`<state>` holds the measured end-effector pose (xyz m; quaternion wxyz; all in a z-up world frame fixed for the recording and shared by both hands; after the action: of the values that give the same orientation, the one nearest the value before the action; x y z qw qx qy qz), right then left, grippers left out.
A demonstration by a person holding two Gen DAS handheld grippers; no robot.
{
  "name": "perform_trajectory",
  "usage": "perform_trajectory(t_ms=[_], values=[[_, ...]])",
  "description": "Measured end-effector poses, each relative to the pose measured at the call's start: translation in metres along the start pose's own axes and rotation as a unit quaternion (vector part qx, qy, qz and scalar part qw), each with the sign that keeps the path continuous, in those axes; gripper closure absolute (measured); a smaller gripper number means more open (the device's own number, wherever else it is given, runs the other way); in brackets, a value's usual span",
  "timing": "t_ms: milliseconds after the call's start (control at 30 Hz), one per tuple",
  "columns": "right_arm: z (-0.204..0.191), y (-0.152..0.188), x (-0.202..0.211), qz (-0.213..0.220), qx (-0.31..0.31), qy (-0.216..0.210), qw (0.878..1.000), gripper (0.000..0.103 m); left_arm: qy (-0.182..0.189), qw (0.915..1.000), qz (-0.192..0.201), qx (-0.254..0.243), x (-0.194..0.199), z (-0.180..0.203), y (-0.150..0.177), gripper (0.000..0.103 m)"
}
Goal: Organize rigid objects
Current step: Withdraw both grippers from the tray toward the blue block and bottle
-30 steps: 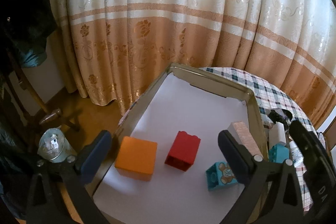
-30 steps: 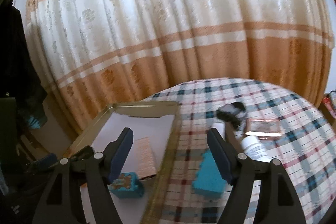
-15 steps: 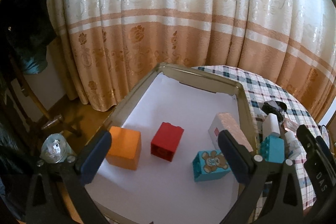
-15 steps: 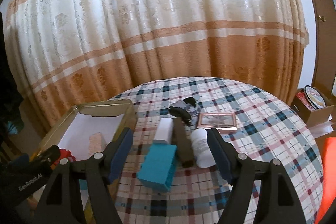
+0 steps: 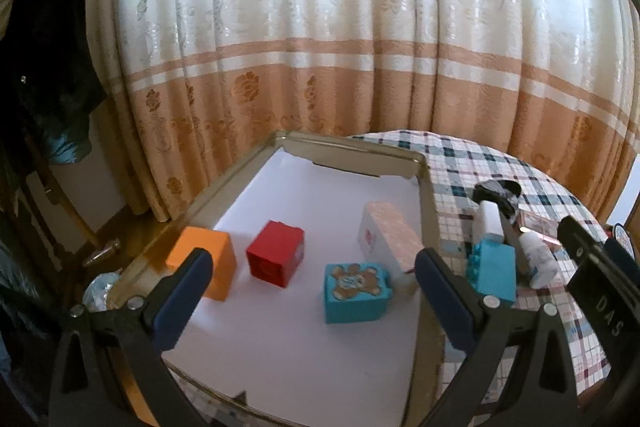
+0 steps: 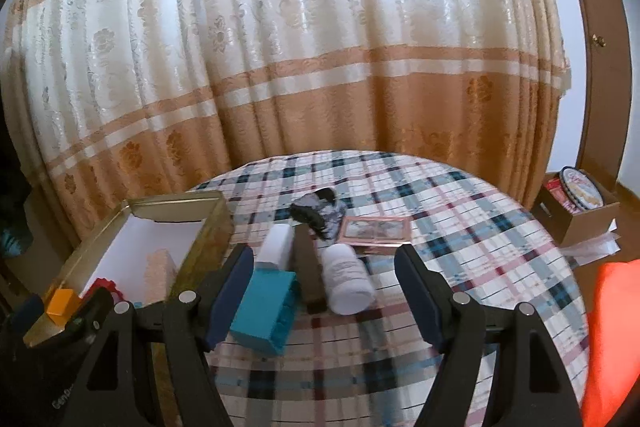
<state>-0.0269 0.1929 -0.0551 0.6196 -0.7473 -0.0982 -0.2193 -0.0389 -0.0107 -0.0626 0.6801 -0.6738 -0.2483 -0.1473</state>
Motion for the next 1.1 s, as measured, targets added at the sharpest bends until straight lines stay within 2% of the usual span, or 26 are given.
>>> perform_trajectory(t_ms=[367, 533, 733, 833, 1100], values=[[0.041, 0.002, 0.001, -0.011, -0.028, 0.029, 0.999, 0.028, 0.021, 0.9992, 0.008, -0.031, 0.01, 0.032, 0.009, 0.001], [0.053, 0.001, 0.003, -0.01, -0.013, 0.048, 0.999, 0.028, 0.03, 0.9984, 0.009, -0.046, 0.014, 0.044, 0.012, 0.001], [0.073, -0.001, 0.004, -0.01, -0.027, 0.061, 0.998, 0.028, 0.045, 0.9968, 0.008, -0.065, 0.017, 0.059, 0.014, 0.001], [0.081, -0.003, 0.003, -0.009, -0.014, 0.077, 0.997, 0.028, 0.055, 0.9952, 0.004, -0.081, 0.018, 0.07, 0.016, 0.001], [0.105, -0.001, 0.002, -0.027, -0.056, 0.069, 0.996, 0.028, 0.086, 0.9861, -0.017, -0.141, 0.016, 0.11, 0.021, 0.001]])
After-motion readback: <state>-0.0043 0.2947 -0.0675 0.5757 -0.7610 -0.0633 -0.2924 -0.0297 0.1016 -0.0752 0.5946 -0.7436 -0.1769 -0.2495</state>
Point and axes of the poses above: each gripper's, at about its wrist camera, not at the fingertips, and x roughly against the way its jaws point, z to its right, y to its underside, the point moved 6 cm from there along -x, roughly the way its jaws point, and after that the axes turned 1 degree about -y, right-handed, at the moved point
